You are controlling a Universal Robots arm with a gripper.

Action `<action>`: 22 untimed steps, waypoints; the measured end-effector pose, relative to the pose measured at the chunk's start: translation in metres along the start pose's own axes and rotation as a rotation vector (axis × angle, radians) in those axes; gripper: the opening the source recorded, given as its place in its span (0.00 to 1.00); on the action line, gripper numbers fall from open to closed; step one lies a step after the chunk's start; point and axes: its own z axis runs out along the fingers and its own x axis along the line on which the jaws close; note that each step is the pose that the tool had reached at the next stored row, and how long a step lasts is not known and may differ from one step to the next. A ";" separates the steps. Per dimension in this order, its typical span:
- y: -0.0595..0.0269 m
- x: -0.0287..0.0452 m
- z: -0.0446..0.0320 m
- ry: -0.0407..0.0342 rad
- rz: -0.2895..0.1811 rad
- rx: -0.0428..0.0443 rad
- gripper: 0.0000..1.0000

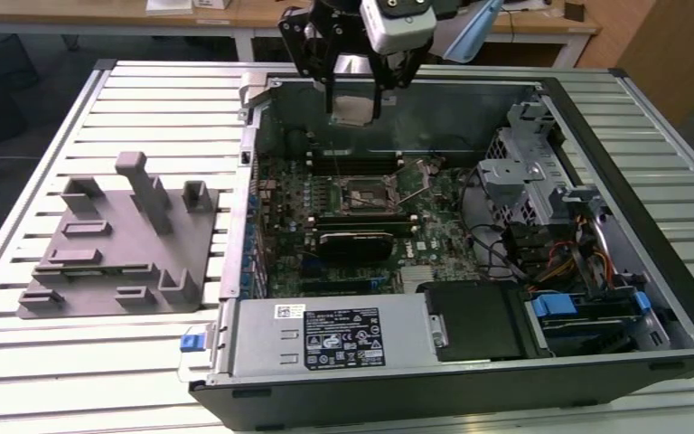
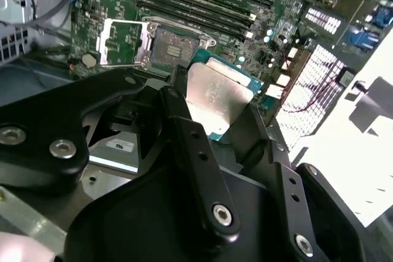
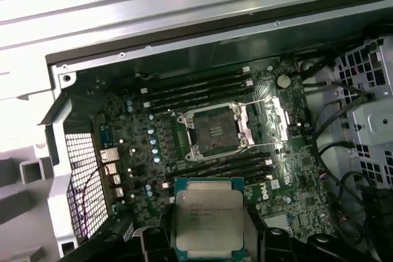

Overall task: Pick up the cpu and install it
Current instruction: 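Place the cpu into insertion slot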

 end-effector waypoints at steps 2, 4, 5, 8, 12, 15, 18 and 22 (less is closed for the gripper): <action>0.0001 0.0000 0.0003 -0.0016 0.031 0.0010 0.53; 0.0002 0.0001 0.0006 -0.0031 0.061 0.0019 0.53; 0.0003 0.0001 0.0007 -0.0038 0.075 0.0023 0.53; 0.0007 0.0002 0.0011 -0.0060 0.117 0.0036 0.53; 0.0014 0.0004 0.0016 -0.0085 0.164 0.0048 0.53; 0.0016 0.0004 0.0018 -0.0104 0.204 0.0062 0.53; 0.0019 0.0005 0.0021 -0.0124 0.242 0.0072 0.53; 0.0022 0.0006 0.0026 -0.0149 0.290 0.0086 0.53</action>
